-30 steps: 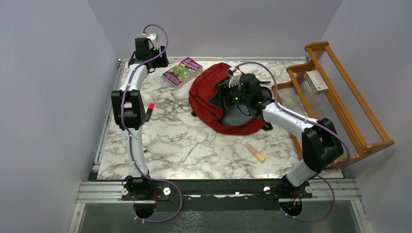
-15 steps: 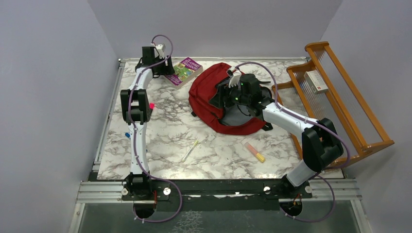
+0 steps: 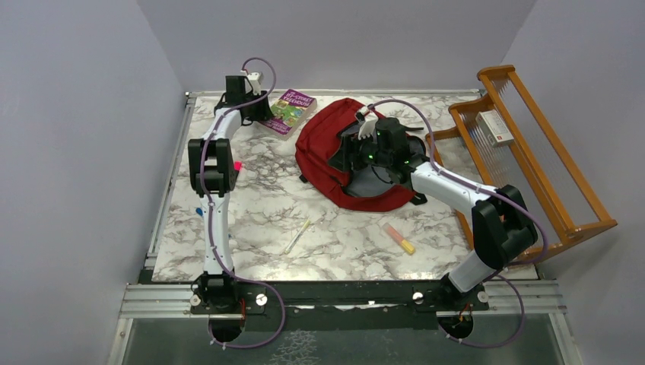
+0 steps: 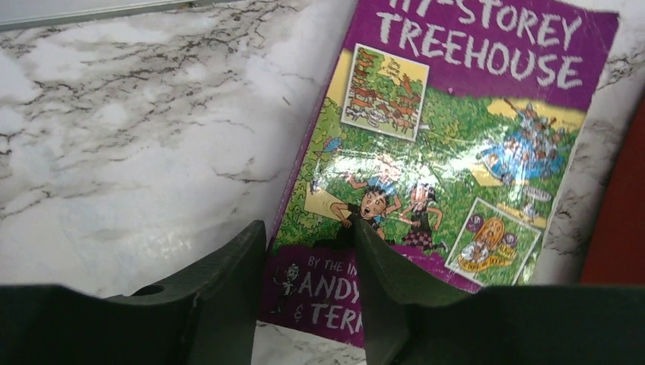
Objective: Pack the student bag
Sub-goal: Adjust the book at the center of the board.
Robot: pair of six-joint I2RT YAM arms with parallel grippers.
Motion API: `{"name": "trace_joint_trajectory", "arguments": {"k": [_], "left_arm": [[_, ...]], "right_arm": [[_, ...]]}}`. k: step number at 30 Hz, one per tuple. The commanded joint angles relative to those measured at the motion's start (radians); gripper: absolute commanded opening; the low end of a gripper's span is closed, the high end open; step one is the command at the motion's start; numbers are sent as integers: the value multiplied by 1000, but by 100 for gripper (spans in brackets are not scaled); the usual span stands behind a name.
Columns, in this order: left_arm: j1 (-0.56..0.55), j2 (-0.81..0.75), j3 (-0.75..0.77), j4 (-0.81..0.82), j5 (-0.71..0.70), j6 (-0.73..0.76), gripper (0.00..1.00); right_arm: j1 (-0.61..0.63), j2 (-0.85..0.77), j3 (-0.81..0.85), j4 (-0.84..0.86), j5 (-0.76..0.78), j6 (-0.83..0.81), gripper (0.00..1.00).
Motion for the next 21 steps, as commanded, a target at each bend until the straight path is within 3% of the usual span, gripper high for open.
{"name": "trace_joint_trajectory", "arguments": {"k": [1,6,21], "left_arm": [[-51,-39,-176,-148,-78,41,41],[-71,-116,-350,-156,-152,44,29],[-43,-319,-685,-169,-332,-59,26]], "right_arm": [[6,-19,-20,23,-28,14,68],[6,-25,-37,42,-39,24,68],[6,-21,-34,57,-47,28,68]]}}
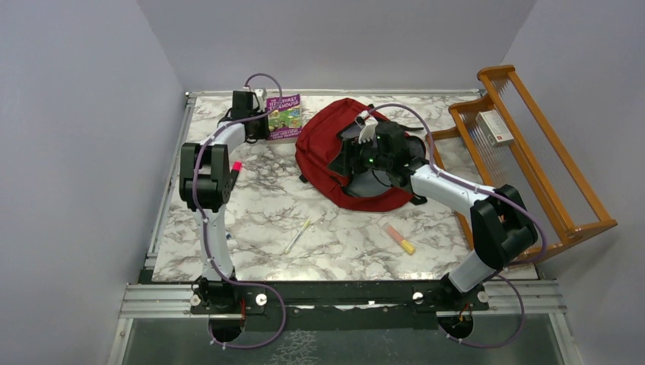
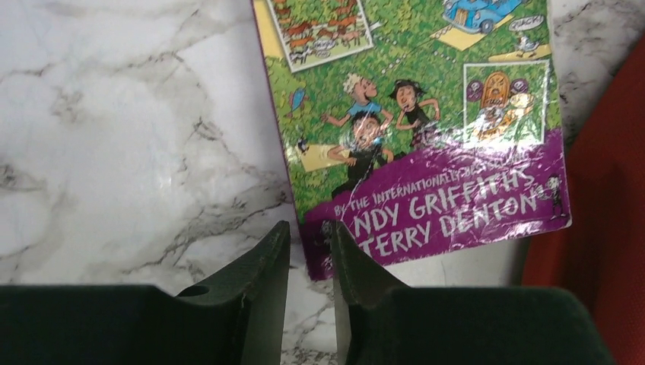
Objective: Pack the student bag
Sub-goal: Adjust the book at the center of the board.
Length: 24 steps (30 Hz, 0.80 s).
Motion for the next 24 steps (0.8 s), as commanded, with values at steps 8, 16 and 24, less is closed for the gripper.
{"name": "trace_joint_trajectory", "arguments": {"k": [8,16,24], "left_arm": [[79,-82,-222,-286,-70,19,26],[82,-219,-207,-162,61,-13,35],[81,-237,-118,-28,118,-96,50]], "right_arm": [[6,54,126,4,3,8,68],[7,354,495,-36,35,21,68],[7,788,1097,-153,107,17,68]]}}
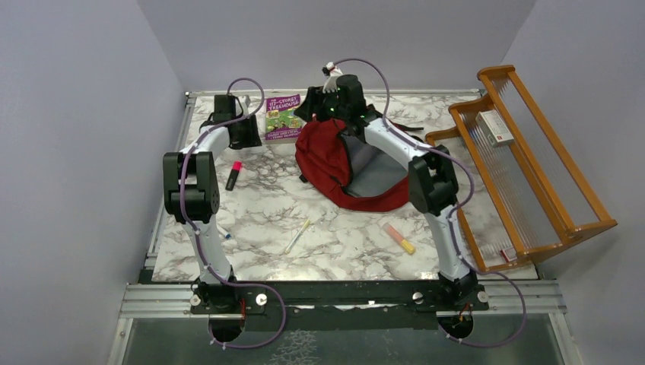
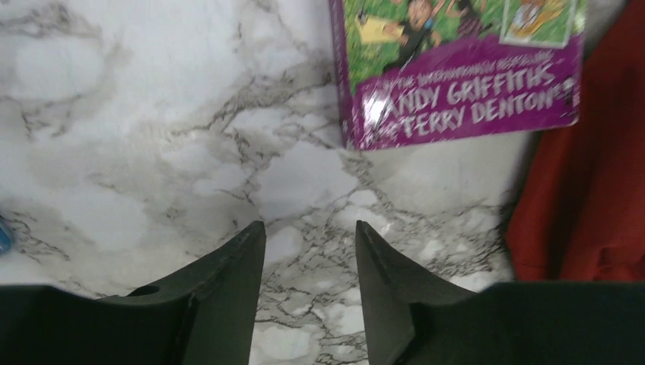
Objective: Pack the student bag
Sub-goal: Adjust the book at the center of the board.
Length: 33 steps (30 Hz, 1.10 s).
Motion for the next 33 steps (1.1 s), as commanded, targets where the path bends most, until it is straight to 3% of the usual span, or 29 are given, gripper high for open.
{"name": "trace_joint_trajectory", "arguments": {"k": [1,5,11,15,23,33], "left_arm": [[-1,-47,57,122,56,-72,52],[-1,-10,76,213,67,-122,59],[-2,84,118,339,83,-226,65],[-14,181,200,344,90,-251,66],[-26,291,292,332,82,-253,67],[-60,269,214,320,114,-241,66]], "right_arm": [[8,228,331,-109,71,-2,68],[7,415,575,-110,142,-7,67],[7,558,673,-35,238,-6,63],[7,606,678,-39,228,6,56],[27,641,638,-71,133,-16,52],[60,586,563,-127,36,-135,32]]}}
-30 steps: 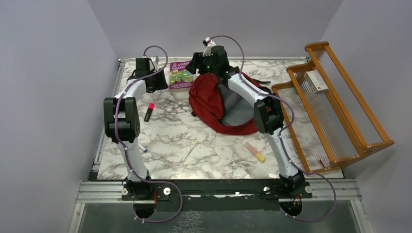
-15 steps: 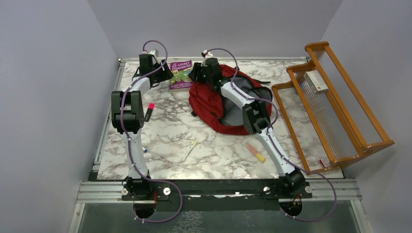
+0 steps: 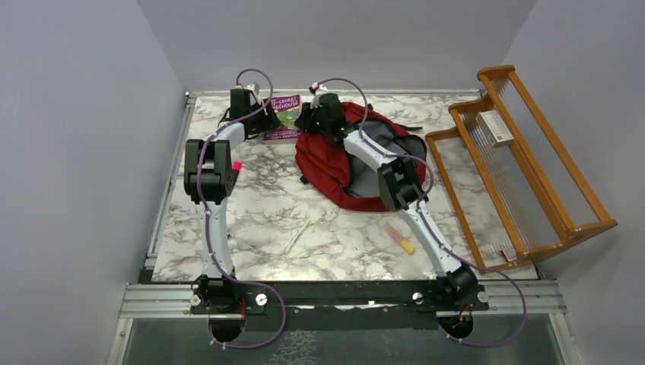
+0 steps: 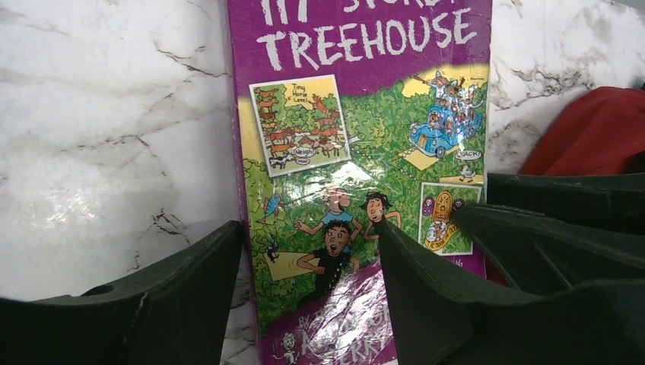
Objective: Pack the student bag
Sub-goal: Adjust the book at the center of the board.
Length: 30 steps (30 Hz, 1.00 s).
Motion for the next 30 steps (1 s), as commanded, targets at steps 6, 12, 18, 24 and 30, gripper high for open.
{"name": "trace_joint_trajectory", "arguments": {"k": [6,12,18,24,30], "left_arm": [[-8,-143,-200,35,52,-6,65],[-11,-301,-373,36,27,-3,64],[-4,-459,-525,10,-66,5,64],[29,-523,-552,-41,-114,13,65],[54,-557,-572,-11,-57,4,66]], "right_arm": [[65,-97,-113,-88,-197,-178,31],[77,-225,-262,-77,-312,-223,31],[104,-349,-414,-94,-311,-277,38],[104,-452,-491,-56,-34,-247,54],[104,-434,-410,-113,79,-105,58]]}}
